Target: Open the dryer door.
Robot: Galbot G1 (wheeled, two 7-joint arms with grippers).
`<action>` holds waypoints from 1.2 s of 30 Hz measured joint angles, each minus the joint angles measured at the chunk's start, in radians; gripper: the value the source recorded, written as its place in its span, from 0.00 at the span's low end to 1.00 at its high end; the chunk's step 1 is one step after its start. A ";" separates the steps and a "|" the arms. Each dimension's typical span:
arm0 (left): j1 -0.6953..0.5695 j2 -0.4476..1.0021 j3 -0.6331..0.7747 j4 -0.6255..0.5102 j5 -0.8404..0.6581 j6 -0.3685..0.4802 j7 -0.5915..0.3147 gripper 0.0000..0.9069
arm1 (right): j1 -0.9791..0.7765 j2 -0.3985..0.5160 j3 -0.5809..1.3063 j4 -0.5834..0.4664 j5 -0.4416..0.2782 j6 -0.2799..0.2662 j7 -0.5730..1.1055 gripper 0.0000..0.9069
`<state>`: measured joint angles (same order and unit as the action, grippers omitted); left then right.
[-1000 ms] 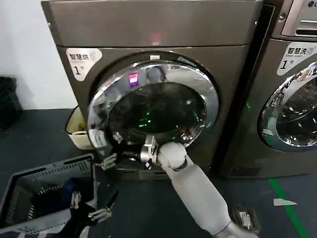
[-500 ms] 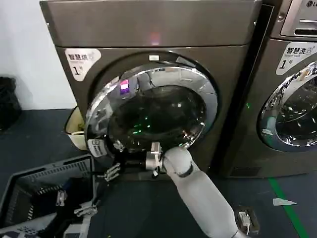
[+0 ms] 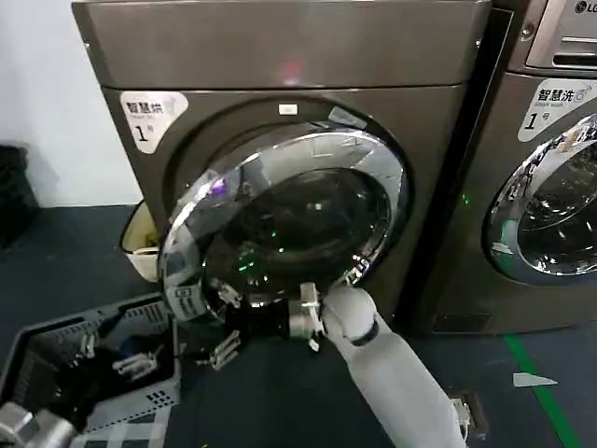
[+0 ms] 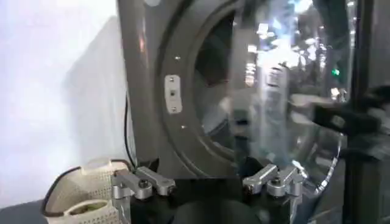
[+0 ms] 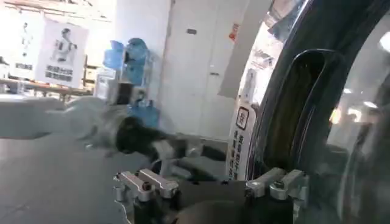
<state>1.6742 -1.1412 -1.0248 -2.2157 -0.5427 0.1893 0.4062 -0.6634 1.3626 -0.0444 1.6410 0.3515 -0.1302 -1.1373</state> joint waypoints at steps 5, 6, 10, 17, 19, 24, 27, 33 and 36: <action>-0.044 0.034 0.000 0.017 -0.030 0.004 0.030 1.00 | -0.018 -0.024 0.005 0.022 0.030 0.000 -0.013 1.00; -0.054 0.042 0.001 0.021 -0.044 0.006 0.040 1.00 | -0.020 -0.031 0.007 0.028 0.038 0.001 -0.021 1.00; -0.081 0.071 0.007 0.038 -0.100 0.013 0.066 1.00 | -0.024 -0.058 0.016 0.046 0.068 0.001 -0.062 1.00; -0.130 0.123 0.035 0.074 -0.168 0.002 0.081 1.00 | -0.038 -0.105 0.032 0.071 0.115 -0.001 -0.123 1.00; -0.139 0.136 0.041 0.080 -0.184 0.000 0.084 1.00 | -0.043 -0.117 0.038 0.077 0.127 -0.001 -0.138 1.00; -0.155 0.164 0.046 0.097 -0.217 -0.015 0.089 1.00 | -0.059 -0.154 0.053 0.093 0.147 0.001 -0.162 1.00; -0.167 0.181 0.051 0.110 -0.234 -0.023 0.091 1.00 | -0.071 -0.178 0.066 0.105 0.160 0.001 -0.180 1.00; -0.190 0.218 0.075 0.116 -0.248 -0.026 0.100 1.00 | -0.088 -0.203 0.088 0.114 0.166 0.004 -0.203 1.00; -0.200 0.232 0.091 0.114 -0.252 -0.026 0.102 1.00 | -0.096 -0.215 0.098 0.116 0.171 0.006 -0.219 1.00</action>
<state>1.4739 -0.9094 -0.9343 -2.1012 -0.7946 0.1630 0.5082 -0.7591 1.1477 0.0537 1.7574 0.5221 -0.1242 -1.3559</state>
